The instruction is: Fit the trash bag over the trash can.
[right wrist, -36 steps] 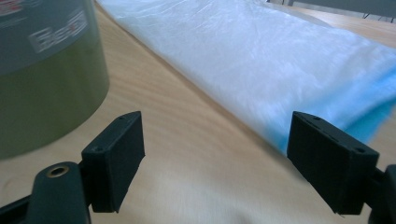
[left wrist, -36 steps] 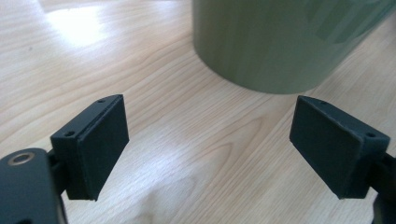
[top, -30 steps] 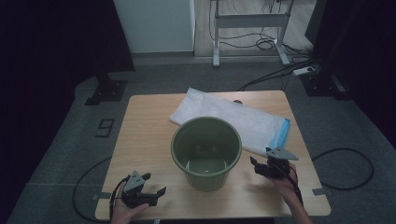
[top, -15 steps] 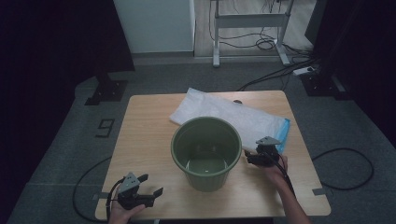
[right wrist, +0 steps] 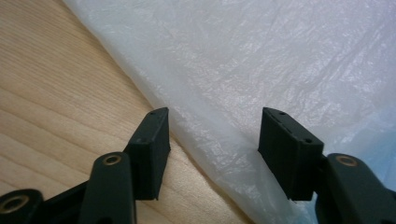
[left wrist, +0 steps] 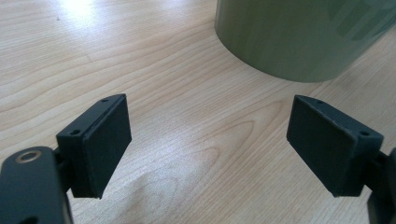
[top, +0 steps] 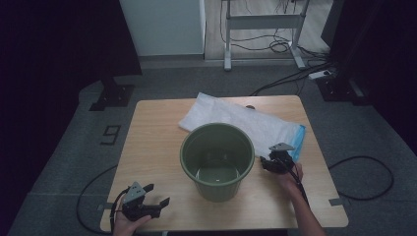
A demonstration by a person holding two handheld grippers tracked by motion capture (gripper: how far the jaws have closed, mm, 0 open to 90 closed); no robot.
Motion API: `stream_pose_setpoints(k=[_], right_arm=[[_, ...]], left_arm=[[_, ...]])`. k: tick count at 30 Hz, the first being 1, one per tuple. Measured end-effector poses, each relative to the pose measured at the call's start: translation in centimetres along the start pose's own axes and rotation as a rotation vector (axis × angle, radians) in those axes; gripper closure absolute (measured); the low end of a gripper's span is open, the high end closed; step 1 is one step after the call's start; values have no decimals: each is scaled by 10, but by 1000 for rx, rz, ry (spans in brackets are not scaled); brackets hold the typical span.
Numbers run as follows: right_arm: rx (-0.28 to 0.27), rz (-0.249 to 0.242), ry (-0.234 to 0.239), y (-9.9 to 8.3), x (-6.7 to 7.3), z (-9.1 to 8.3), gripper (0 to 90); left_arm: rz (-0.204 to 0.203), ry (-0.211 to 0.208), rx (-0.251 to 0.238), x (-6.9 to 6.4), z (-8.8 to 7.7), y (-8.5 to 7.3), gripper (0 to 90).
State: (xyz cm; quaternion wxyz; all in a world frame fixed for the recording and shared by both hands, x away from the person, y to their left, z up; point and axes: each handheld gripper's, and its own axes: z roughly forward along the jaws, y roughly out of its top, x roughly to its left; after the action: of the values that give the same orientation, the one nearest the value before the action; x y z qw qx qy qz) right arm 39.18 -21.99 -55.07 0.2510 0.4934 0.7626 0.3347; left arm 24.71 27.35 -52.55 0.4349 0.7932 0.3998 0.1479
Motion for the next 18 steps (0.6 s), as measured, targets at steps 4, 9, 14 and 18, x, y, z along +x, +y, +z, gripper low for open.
stream_pose_setpoints(k=[4,9,14,18], right_arm=[[-3,24,-4,-1,-4,0,532],[-4,45,12,-2,-8,-2,767],[-30,67,-17,-2,-10,-12,889],[-71,62,-17,-7,-12,-33,889]], left_arm=[[-5,4,1,2,-1,-1,137],[-7,7,5,2,-1,-2,137],[-8,10,12,2,-1,-3,138],[-10,12,12,3,-2,-3,138]])
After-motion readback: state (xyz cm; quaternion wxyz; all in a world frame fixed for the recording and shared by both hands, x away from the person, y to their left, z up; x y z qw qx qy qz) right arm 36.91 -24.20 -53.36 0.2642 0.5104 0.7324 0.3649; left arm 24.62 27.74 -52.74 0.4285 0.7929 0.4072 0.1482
